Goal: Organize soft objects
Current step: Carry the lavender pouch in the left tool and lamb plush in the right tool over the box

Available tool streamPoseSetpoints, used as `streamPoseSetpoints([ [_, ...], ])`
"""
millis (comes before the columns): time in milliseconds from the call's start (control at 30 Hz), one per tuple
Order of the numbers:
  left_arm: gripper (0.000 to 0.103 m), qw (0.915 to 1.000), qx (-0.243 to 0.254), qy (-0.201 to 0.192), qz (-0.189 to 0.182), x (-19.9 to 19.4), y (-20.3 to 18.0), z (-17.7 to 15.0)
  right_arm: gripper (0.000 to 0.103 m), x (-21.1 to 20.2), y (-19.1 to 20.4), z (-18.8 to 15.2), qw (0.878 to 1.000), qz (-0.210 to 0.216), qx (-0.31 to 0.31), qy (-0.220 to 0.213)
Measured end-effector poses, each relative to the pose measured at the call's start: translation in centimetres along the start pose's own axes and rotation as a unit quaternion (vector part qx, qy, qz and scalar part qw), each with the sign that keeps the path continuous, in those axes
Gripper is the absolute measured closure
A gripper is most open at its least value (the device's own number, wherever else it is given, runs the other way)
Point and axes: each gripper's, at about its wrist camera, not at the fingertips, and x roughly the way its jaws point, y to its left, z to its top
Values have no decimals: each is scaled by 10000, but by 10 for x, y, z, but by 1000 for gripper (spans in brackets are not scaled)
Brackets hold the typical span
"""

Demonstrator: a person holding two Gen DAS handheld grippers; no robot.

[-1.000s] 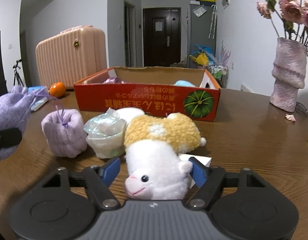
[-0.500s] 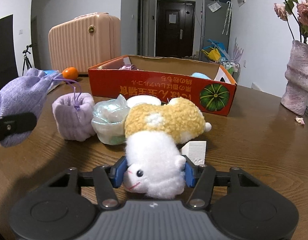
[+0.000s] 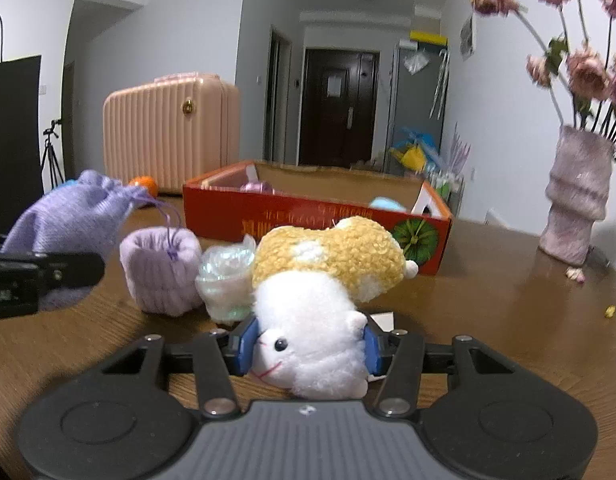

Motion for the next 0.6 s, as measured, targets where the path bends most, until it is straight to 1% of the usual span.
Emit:
streamPoseSetpoints([
  [167,63,10000,-5,-15,-8,-1,0,0,53,-15,4,2,9993,-142,28,-352],
  [333,63,10000,-21,-46,-38,-2,1,0,53,-30,4,3,9976,-193,161,-639],
  [600,63,9998,-16,-158,-81,-6,-1,0,53,-41,9,2,9961,-183,185,-845],
])
